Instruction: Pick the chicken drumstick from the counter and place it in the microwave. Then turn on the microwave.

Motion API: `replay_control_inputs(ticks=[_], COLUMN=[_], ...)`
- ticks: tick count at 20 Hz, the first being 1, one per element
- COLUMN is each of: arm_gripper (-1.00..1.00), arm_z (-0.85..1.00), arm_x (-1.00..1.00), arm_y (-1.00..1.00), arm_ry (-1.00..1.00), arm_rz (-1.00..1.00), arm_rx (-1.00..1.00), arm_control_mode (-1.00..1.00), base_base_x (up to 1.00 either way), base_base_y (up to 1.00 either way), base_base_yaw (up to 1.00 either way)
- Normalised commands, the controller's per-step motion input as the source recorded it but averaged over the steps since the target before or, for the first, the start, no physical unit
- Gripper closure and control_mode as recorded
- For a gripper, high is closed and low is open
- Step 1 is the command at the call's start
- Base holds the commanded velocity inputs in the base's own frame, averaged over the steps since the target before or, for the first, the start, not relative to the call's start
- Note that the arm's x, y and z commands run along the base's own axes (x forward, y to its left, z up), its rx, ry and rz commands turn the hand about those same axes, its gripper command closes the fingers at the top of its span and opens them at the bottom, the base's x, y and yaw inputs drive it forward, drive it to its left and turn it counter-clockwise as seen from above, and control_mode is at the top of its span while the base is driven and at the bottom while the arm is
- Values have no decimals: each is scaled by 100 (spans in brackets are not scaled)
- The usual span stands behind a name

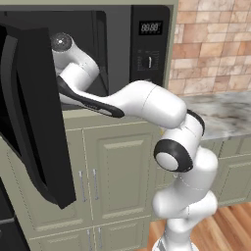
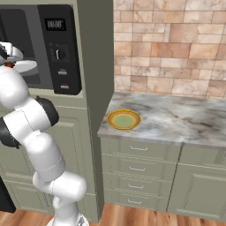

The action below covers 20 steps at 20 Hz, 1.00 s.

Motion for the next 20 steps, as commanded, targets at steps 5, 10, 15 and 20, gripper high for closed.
replay_control_inputs(ticks=[5, 10, 15, 20], arm_gripper=[100, 100, 100, -100], arm_z=[0, 0, 0, -2], arm_x=[12, 12, 9, 9], arm_y=[5, 4, 4, 7], arm_ry=[0, 0, 0, 0], arm_rz=[-5, -5, -5, -5], arm_rx=[0, 0, 0, 0], arm_control_mode=[-100, -100, -100, -100], base_base_x=[0, 0, 0, 0], base_base_y=[0, 0, 0, 0], base_base_yaw=[0, 0, 0, 0])
